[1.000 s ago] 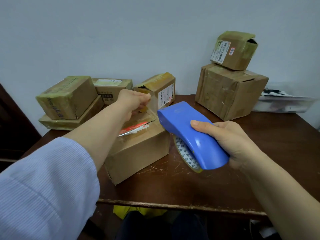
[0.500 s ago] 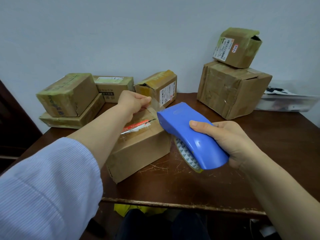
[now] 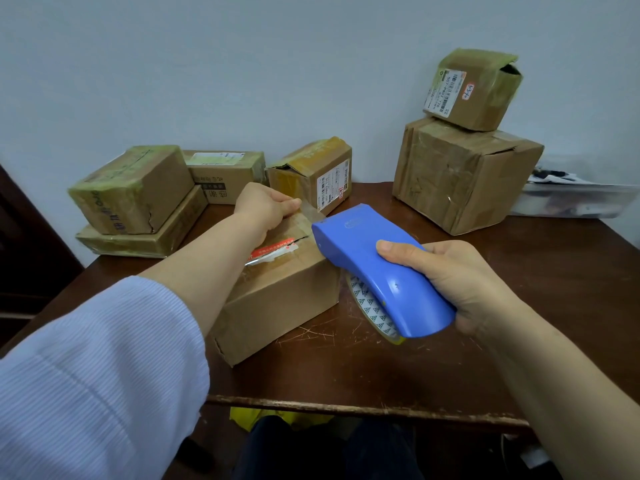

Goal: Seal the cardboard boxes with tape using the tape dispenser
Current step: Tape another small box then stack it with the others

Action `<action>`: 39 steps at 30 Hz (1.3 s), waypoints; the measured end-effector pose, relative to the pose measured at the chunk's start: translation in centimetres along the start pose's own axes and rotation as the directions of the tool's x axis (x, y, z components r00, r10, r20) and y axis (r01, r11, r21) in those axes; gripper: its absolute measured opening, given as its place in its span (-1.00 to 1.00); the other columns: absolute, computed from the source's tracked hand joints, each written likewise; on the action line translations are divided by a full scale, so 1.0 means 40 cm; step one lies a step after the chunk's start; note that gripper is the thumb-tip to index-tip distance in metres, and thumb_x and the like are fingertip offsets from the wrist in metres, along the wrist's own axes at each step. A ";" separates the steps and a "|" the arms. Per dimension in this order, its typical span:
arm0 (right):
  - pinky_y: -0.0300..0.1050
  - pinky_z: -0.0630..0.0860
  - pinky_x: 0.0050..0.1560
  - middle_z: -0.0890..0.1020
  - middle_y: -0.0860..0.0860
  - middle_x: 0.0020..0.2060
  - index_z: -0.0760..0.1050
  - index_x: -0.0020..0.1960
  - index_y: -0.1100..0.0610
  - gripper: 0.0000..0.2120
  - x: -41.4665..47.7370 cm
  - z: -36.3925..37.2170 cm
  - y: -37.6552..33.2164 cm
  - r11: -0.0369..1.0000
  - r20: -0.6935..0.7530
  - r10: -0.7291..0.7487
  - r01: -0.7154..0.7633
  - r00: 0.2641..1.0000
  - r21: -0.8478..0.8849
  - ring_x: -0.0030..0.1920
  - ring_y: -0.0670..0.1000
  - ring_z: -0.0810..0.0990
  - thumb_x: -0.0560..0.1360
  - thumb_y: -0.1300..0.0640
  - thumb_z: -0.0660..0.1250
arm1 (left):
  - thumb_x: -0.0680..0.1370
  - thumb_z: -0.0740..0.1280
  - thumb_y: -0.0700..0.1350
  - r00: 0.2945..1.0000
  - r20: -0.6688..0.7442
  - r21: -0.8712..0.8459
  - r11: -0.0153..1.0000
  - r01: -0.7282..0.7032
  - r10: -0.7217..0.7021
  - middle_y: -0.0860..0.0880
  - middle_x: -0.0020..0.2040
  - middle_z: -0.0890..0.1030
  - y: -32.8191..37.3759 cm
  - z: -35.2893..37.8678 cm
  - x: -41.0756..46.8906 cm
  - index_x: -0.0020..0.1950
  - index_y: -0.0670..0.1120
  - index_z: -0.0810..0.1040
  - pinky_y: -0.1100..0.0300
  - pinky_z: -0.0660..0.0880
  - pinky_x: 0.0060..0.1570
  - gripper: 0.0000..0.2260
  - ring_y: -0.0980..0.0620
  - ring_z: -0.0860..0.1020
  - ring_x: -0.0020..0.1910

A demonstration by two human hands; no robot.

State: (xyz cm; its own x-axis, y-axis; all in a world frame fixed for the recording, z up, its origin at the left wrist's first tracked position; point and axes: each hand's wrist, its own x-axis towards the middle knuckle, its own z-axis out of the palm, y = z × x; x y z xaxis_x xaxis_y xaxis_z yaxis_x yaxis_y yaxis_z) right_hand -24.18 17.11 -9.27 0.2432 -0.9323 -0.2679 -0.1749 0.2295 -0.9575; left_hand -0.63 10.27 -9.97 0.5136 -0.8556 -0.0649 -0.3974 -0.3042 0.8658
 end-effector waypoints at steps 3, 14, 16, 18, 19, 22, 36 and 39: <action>-0.11 0.61 -0.27 0.70 0.12 -0.33 0.61 -0.27 0.21 -0.67 0.002 -0.001 0.003 1.000 0.001 0.000 0.000 1.000 0.007 -0.41 0.03 0.66 0.20 -0.06 0.50 | 0.49 0.44 -0.07 1.000 0.013 0.038 0.999 0.011 -0.012 -0.10 0.04 0.65 0.002 0.001 0.002 0.06 -0.11 0.68 0.01 0.51 0.16 -0.81 -0.08 0.57 0.06; -0.16 0.60 -0.34 0.69 0.12 -0.35 0.61 -0.28 0.21 -0.70 0.006 -0.004 0.013 1.000 0.009 0.012 -0.012 1.000 0.019 -0.42 0.02 0.65 0.23 -0.04 0.51 | 0.50 0.42 0.04 0.999 0.035 0.225 0.974 0.020 -0.028 -0.14 0.15 0.61 0.008 0.001 0.009 0.14 -0.16 0.64 -0.01 0.47 0.19 -0.66 -0.15 0.54 0.14; -0.15 0.60 -0.32 0.69 0.13 -0.34 0.62 -0.27 0.22 -0.69 0.007 -0.006 0.016 1.000 0.016 0.019 -0.019 1.000 0.023 -0.42 0.02 0.65 0.23 -0.05 0.51 | 0.50 0.40 0.07 0.999 0.031 0.262 0.965 0.023 -0.033 -0.15 0.14 0.60 0.010 0.002 0.009 0.17 -0.19 0.62 0.03 0.47 0.15 -0.62 -0.16 0.54 0.14; -0.14 0.60 -0.31 0.70 0.13 -0.33 0.62 -0.28 0.22 -0.68 0.007 -0.007 0.018 0.999 0.023 0.026 -0.026 0.999 0.026 -0.41 0.03 0.65 0.21 -0.05 0.51 | 0.50 0.39 0.11 0.999 0.025 0.317 0.948 0.031 -0.041 -0.18 0.11 0.59 0.012 0.001 0.010 0.15 -0.25 0.58 0.06 0.45 0.04 -0.55 -0.17 0.54 0.08; -0.13 0.60 -0.29 0.70 0.14 -0.33 0.62 -0.28 0.22 -0.67 0.007 -0.007 0.019 0.999 0.026 0.028 -0.028 0.999 0.027 -0.41 0.03 0.65 0.20 -0.05 0.51 | 0.49 0.39 0.13 0.999 0.018 0.339 0.940 0.035 -0.043 -0.19 0.07 0.58 0.013 0.000 0.009 0.10 -0.27 0.54 0.07 0.43 -0.02 -0.54 -0.15 0.53 0.03; -0.09 0.60 -0.24 0.70 0.14 -0.31 0.63 -0.25 0.23 -0.62 0.010 -0.007 0.022 0.999 0.028 0.033 -0.033 0.999 0.024 -0.38 0.05 0.66 0.16 -0.07 0.51 | 0.48 0.43 0.08 0.999 -0.052 0.339 0.941 0.026 -0.009 -0.17 0.03 0.54 0.006 -0.001 0.005 0.07 -0.21 0.46 0.08 0.41 -0.04 -0.60 -0.12 0.50 0.00; -0.16 0.57 -0.24 0.66 0.04 -0.03 0.49 0.24 -0.01 -0.26 0.008 -0.006 0.032 0.989 -0.064 -0.148 0.146 0.987 -0.030 -0.18 -0.02 0.68 0.09 -0.13 0.53 | 0.26 0.41 0.28 0.810 0.586 0.642 0.624 -0.445 -0.024 -0.03 0.59 -0.09 0.018 -0.060 -0.137 0.58 -0.05 -0.15 -0.02 -0.08 0.50 0.10 -0.06 -0.07 0.55; -0.25 0.56 -0.21 0.63 -0.02 0.08 0.49 0.27 -0.14 -0.49 -0.001 -0.003 0.034 0.967 -0.003 -0.246 0.245 0.969 -0.074 -0.14 -0.09 0.66 0.34 -0.04 0.48 | 0.31 0.48 0.27 0.861 0.500 0.673 0.586 -0.451 0.089 -0.09 0.55 0.05 -0.003 -0.034 -0.123 0.58 -0.03 -0.12 -0.01 0.11 0.44 0.09 -0.14 0.09 0.51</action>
State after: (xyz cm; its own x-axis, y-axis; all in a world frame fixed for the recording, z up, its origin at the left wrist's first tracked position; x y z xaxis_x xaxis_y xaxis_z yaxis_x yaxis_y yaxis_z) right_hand -24.53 17.41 -10.57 0.2758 -0.9609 -0.0240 -0.1804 -0.0272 -0.9832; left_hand -2.06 15.08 -9.06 0.0266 -0.9736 -0.2267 -0.9766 -0.0738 0.2022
